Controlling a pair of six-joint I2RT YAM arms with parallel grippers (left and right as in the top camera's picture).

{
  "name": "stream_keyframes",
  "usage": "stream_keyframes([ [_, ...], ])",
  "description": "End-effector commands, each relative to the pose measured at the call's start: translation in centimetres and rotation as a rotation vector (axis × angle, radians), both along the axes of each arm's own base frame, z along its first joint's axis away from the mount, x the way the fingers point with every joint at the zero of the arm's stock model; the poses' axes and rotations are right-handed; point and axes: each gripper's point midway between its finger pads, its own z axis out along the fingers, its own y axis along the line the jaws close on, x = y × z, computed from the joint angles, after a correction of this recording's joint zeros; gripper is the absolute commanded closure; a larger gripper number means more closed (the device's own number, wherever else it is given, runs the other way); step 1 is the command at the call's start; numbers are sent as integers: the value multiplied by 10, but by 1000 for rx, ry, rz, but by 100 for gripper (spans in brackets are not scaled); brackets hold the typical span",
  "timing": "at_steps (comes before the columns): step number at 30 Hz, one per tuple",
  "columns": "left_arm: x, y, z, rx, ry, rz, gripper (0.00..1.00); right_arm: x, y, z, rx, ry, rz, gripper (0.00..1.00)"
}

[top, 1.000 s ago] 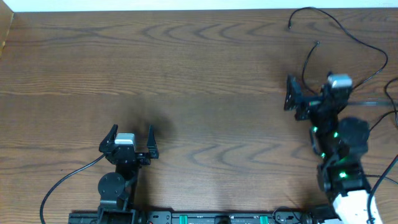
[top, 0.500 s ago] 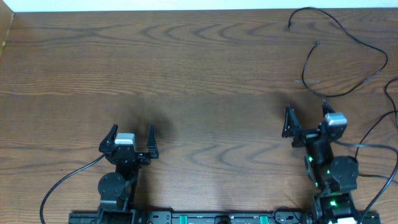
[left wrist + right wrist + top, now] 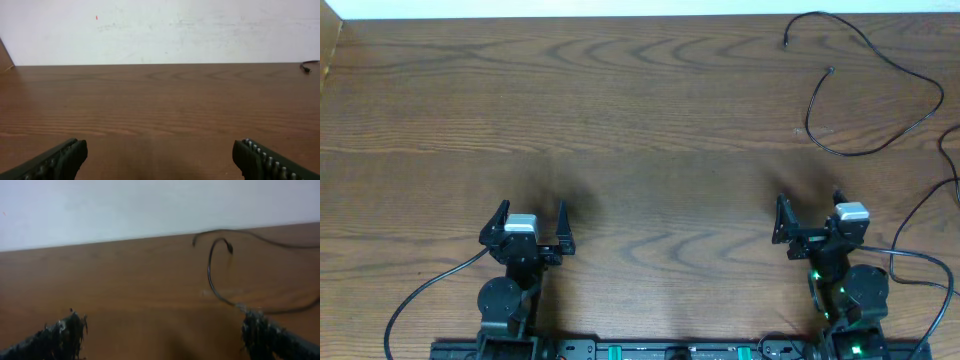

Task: Untangle cables

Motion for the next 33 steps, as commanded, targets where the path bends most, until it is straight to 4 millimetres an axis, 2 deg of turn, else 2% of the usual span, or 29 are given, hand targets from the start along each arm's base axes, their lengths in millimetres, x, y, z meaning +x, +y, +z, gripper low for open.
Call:
stream_keyframes([
  [1, -1, 6, -17, 14, 50, 32, 2, -5, -7, -1, 6, 0, -39, 1],
  [2, -1, 6, -17, 14, 50, 32, 2, -7, -8, -4, 3, 12, -39, 1],
  [7, -1, 6, -17, 14, 50, 32, 2, -11, -9, 15, -13, -77, -39, 1],
  [33, -1, 6, -17, 14, 50, 32, 2, -11, -8, 15, -43, -81, -30, 1],
])
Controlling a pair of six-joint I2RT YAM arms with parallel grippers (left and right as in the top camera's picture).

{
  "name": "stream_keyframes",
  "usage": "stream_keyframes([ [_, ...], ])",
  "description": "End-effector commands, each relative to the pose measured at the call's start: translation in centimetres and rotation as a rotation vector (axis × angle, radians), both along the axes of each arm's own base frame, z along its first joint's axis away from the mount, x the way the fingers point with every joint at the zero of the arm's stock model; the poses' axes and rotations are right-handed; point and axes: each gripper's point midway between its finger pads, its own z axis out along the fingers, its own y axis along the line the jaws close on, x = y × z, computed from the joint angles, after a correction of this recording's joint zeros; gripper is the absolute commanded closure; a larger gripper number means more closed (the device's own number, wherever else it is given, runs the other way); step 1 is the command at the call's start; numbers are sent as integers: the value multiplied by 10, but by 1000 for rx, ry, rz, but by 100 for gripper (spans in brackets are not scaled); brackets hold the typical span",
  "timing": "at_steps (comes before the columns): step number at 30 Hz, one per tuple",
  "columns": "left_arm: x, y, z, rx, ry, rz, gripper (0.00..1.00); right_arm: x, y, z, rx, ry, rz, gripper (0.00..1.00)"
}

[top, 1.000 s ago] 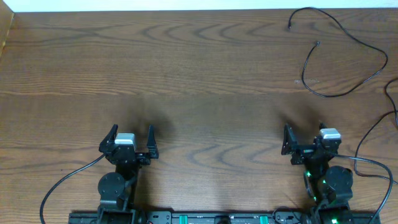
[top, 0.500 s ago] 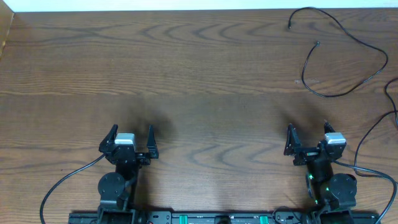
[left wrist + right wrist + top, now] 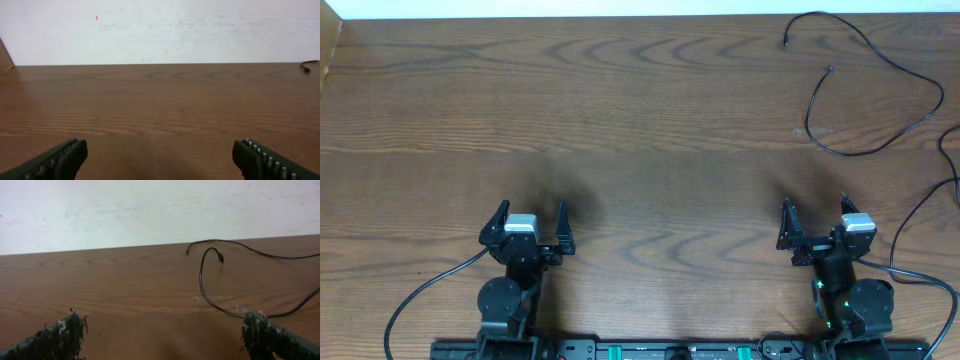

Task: Untangle cables

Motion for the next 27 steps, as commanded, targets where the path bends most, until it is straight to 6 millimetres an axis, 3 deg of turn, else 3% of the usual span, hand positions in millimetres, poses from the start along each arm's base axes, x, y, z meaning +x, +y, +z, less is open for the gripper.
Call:
stream_keyframes([
  [1, -1, 6, -17, 14, 51, 32, 2, 0, -2, 0, -15, -4, -11, 1],
  [27, -1, 6, -17, 14, 51, 32, 2, 0, -6, 0, -15, -4, -27, 1],
])
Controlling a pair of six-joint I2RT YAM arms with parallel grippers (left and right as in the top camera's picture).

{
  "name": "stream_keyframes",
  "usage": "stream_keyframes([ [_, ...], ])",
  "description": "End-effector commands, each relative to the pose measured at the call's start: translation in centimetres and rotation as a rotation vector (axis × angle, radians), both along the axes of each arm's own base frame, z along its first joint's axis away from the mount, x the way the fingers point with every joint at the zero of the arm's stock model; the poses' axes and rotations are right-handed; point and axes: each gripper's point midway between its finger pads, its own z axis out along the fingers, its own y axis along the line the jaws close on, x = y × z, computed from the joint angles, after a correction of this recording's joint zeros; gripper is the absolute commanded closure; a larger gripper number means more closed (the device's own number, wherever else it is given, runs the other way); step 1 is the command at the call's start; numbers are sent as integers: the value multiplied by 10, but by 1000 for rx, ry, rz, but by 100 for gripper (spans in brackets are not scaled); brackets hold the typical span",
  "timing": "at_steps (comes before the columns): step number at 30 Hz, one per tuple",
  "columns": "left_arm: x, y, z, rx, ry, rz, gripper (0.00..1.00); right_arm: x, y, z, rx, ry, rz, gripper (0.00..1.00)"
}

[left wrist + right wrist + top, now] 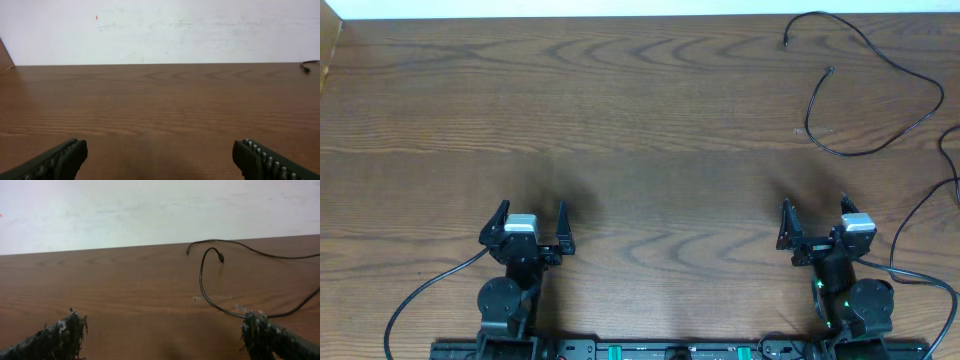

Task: Untangle cables

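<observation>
A thin black cable (875, 60) lies in a loose open loop at the far right of the wooden table, both of its ends free on the wood; it also shows in the right wrist view (210, 280). One cable tip (306, 67) peeks in at the left wrist view's right edge. My left gripper (531, 222) sits open near the front edge at the left, nothing between its fingers. My right gripper (814, 218) rests open near the front at the right, well short of the cable.
The brown wooden table (620, 120) runs back to a white wall (160, 30). The arms' own black cables (930, 225) trail along the right edge and at the front left (425, 295). A wooden side edge (330, 45) stands at the far left.
Two seconds ago the right arm stood slightly farther forward and turned, its view blurred. By 0.9 s ago it had drawn back to rest near the front edge. The cable and the left arm have stayed where they were.
</observation>
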Motion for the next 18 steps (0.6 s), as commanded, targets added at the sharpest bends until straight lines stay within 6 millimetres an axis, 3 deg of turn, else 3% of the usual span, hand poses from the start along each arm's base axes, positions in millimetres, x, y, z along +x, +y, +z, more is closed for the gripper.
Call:
stream_keyframes([
  [1, -1, 6, -17, 14, 51, 32, 2, 0, -8, 0, -15, -4, -35, 1],
  [18, -1, 6, -17, 14, 51, 32, 2, 1, -10, 0, -15, -4, -43, 1],
])
